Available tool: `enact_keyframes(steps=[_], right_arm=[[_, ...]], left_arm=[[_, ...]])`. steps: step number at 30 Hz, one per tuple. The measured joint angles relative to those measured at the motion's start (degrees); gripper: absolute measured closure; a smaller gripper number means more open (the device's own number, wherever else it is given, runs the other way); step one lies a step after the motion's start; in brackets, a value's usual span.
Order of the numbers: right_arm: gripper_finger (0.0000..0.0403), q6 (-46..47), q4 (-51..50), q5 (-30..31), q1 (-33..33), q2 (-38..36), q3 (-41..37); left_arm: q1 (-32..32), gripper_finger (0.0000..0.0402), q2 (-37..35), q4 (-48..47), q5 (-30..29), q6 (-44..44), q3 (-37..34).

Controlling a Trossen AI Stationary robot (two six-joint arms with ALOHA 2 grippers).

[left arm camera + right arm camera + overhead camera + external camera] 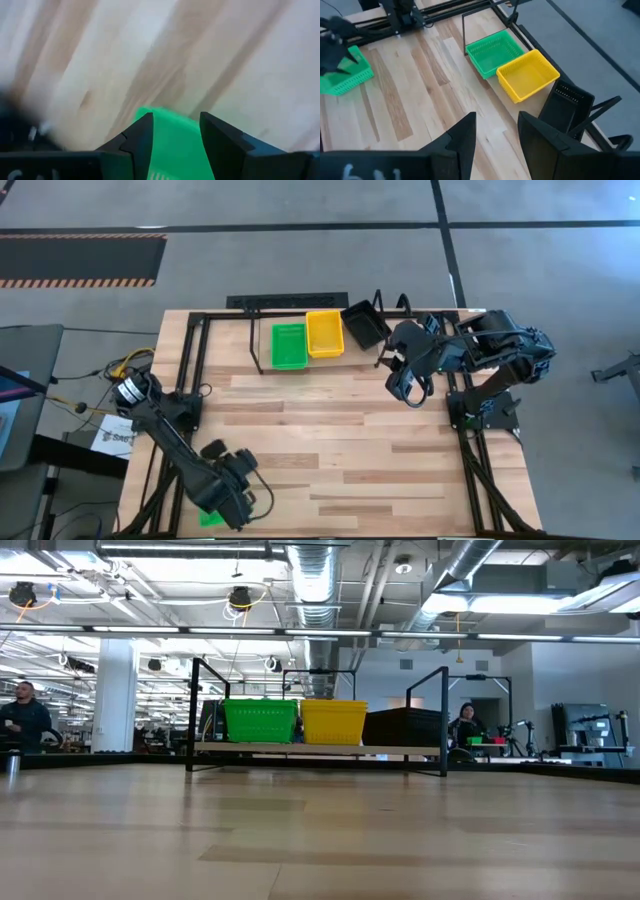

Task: Stack baskets on shelf by color
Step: Stack the green bin on top of the green bins on the shelf

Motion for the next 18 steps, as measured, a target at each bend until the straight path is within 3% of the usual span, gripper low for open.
enact_keyframes(steps=[4, 8, 13, 18], right_arm=[[0.0237, 1.3, 0.0, 0.0, 0.0, 0.0, 0.0], [0.0237, 1.6, 0.0, 0.0, 0.0, 0.0, 0.0], [0.0237, 1.6, 0.0, 0.1, 0.0, 0.0, 0.0], [0.0237, 1.5, 0.0, 0.1, 0.0, 0.0, 0.0]], left_arm=[[1.7, 0.0253, 0.0, 5.4, 1.0, 15.6, 0.0], [3.0, 0.0253, 0.0, 8.5, 7.1, 31.0, 0.0], [3.4, 0.0253, 0.0, 9.3, 15.3, 42.0, 0.0], [3.2, 0.0253, 0.0, 9.0, 15.8, 54.1, 0.0]])
